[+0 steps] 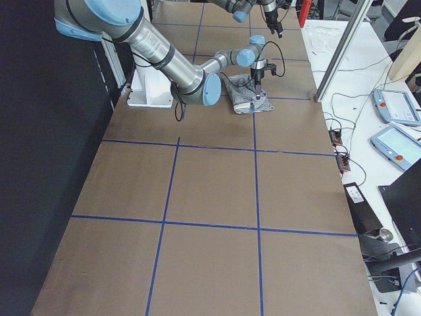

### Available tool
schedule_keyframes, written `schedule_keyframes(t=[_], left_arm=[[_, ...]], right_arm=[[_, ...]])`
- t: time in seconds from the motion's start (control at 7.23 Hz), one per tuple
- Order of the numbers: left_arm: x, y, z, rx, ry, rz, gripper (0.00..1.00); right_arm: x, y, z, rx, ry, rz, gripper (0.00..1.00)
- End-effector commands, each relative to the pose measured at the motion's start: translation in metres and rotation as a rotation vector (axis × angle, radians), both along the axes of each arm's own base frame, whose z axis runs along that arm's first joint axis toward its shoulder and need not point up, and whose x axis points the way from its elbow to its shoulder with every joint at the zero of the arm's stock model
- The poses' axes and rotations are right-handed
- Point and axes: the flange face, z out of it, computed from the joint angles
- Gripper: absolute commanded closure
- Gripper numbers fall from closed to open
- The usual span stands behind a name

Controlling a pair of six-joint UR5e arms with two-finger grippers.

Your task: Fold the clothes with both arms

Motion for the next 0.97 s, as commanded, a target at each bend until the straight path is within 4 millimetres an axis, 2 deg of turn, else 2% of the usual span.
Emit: schedule_keyframes(t=[0.0,0.42,0.83], left_arm=[[-0.002,0.000,0.002,0.000,-0.002,-0.001,0.00],[-0.002,0.000,0.003,-0.002,-0.002,0.000,0.00],[-0.002,0.000,0.002,0.002,0.000,0.000,0.00]], right_arm=[[0.010,-0.001,-0.002,0.002,0.036,-0.035,0.00],[-0.004,0.003,0.018,0.025,0.094,-0.063,0.00],[-0.010,0.005,0.023,0.031,0.109,-0.089,0.00]])
